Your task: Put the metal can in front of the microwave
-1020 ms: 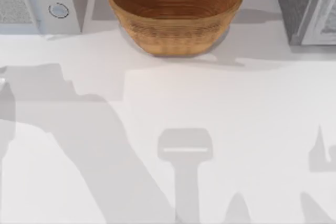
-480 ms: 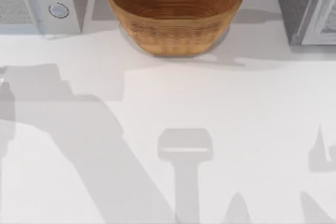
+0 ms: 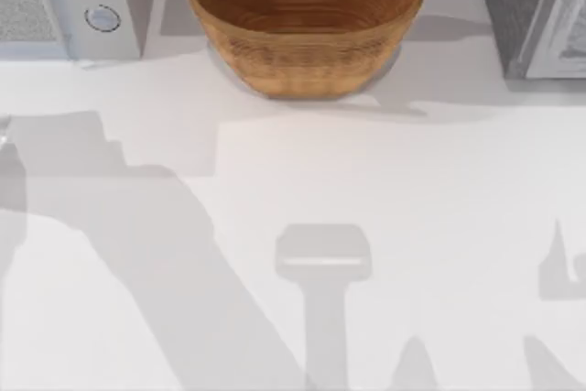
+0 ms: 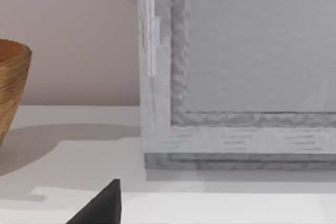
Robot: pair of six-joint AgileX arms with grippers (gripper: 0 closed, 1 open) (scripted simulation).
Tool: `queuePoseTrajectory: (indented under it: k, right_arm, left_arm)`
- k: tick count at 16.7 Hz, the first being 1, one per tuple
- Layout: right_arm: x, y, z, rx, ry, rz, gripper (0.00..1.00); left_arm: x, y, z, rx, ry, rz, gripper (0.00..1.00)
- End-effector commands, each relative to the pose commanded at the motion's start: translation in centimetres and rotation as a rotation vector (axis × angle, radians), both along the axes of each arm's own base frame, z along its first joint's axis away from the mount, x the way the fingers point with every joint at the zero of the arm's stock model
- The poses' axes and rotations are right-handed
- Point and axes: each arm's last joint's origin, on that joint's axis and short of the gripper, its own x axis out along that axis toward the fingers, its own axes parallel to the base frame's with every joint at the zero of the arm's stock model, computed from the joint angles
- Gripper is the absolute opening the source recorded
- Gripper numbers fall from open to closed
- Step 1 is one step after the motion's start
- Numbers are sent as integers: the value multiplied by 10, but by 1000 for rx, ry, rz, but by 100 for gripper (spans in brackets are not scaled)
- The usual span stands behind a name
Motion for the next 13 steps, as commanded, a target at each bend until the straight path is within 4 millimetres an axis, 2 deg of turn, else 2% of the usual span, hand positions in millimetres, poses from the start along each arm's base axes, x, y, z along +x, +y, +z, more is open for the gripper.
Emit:
queuePoseTrajectory:
  k: [5, 13]
  right_arm:
    - [0, 0, 0, 0, 0, 0, 100]
    - [0, 0, 0, 0, 0, 0, 100]
  left_arm:
    - [0, 0, 0, 0, 0, 0, 98]
    - [0, 0, 0, 0, 0, 0, 100]
